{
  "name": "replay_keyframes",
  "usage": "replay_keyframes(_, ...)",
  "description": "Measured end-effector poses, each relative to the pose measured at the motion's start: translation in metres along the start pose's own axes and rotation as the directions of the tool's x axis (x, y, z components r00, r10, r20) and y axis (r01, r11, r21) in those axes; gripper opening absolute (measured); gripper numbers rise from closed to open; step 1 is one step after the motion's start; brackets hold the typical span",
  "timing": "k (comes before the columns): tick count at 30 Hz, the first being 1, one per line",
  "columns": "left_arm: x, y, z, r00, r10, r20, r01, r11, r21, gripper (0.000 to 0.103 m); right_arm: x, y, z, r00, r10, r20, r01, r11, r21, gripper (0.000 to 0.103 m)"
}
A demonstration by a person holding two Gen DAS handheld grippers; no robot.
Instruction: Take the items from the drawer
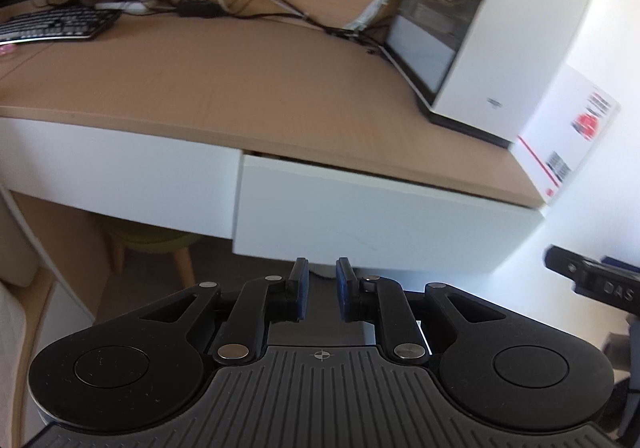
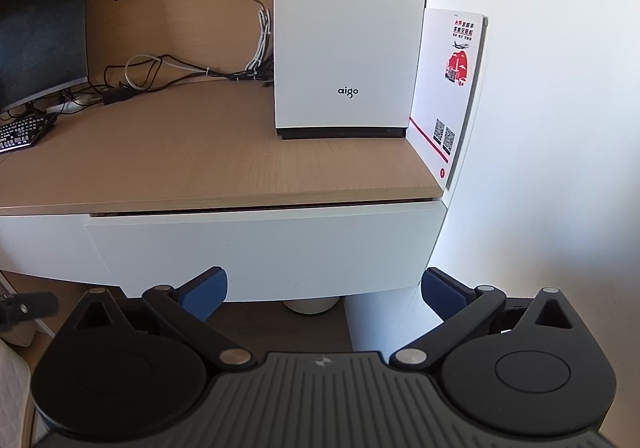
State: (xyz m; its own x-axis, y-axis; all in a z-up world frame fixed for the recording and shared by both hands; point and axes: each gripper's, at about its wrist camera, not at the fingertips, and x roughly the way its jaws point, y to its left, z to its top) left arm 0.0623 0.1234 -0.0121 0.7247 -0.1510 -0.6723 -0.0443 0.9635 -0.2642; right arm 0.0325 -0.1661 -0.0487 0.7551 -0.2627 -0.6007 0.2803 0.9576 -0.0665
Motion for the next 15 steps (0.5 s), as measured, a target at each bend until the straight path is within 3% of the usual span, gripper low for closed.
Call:
replay_keyframes(7, 0.029, 0.009, 0.036, 0.996, 0.083, 0.021, -0.082, 0.996, -0.042, 0.016, 0.050, -0.002, 0.021, 0.999, 0.037, -0.020, -0.037, 0.999, 0.001, 0.103)
replay_keyframes(15, 0.068, 0.001, 0.060, 0.992, 0.129, -0.019, -0.129, 0.992, 0.008, 0.016, 0.100, 0.000, 0.032, 0.995, 0.072, -0.063, -0.072, 0.997, 0.003, 0.103)
